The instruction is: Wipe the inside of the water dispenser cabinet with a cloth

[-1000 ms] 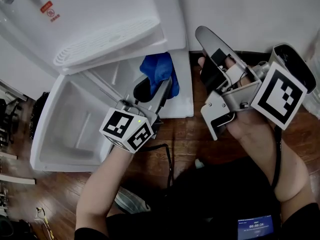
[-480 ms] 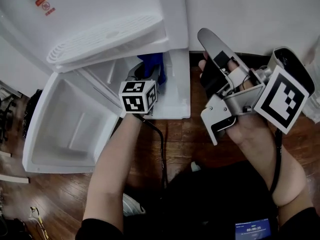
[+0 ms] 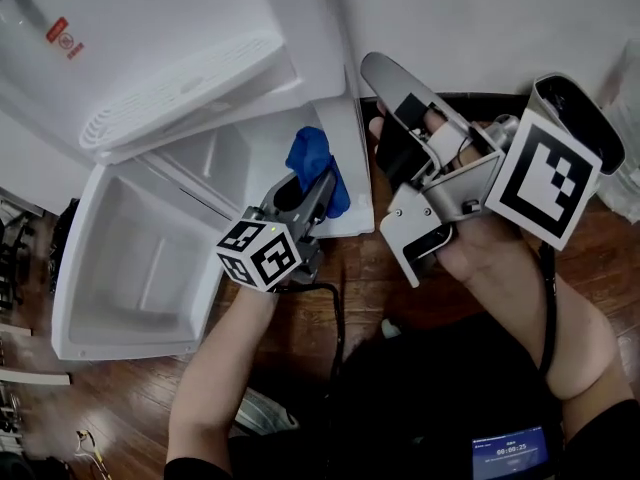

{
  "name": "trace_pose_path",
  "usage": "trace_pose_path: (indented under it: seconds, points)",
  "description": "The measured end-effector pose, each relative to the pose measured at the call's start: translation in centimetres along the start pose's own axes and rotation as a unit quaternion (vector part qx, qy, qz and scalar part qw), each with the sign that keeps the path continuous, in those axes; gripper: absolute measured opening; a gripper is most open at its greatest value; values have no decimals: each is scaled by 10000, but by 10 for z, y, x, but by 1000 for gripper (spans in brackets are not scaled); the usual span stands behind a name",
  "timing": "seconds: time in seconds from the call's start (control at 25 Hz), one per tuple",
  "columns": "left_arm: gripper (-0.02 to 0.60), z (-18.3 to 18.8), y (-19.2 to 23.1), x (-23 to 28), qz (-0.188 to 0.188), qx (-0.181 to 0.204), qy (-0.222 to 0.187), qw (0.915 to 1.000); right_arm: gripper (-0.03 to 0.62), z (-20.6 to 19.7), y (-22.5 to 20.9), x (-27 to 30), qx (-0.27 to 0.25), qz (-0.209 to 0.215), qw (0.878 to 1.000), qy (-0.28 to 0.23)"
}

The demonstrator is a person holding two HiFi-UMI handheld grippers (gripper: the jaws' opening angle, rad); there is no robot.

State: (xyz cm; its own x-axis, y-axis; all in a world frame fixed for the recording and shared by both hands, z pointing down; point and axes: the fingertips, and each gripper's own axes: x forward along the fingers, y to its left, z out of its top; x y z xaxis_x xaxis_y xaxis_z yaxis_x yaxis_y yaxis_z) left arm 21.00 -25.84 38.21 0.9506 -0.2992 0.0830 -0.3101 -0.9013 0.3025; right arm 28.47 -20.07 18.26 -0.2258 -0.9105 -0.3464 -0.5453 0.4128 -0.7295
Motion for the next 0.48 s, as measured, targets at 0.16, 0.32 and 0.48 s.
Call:
trace_pose_path:
  seconds: [0.16,0.32,0.48]
  points:
    - [101,10,0,-38,136,862,410,9953,5,1,0,-1,92,-13,9999,-75]
    - [103,24,59,-23,1349,3752,1739,9004,5,4,-2,-2,128,-76,9998,-163]
    - [103,-12,92,18,1141,5575,3381,7496,5,2,-7,-4,235,-149,9995,-154]
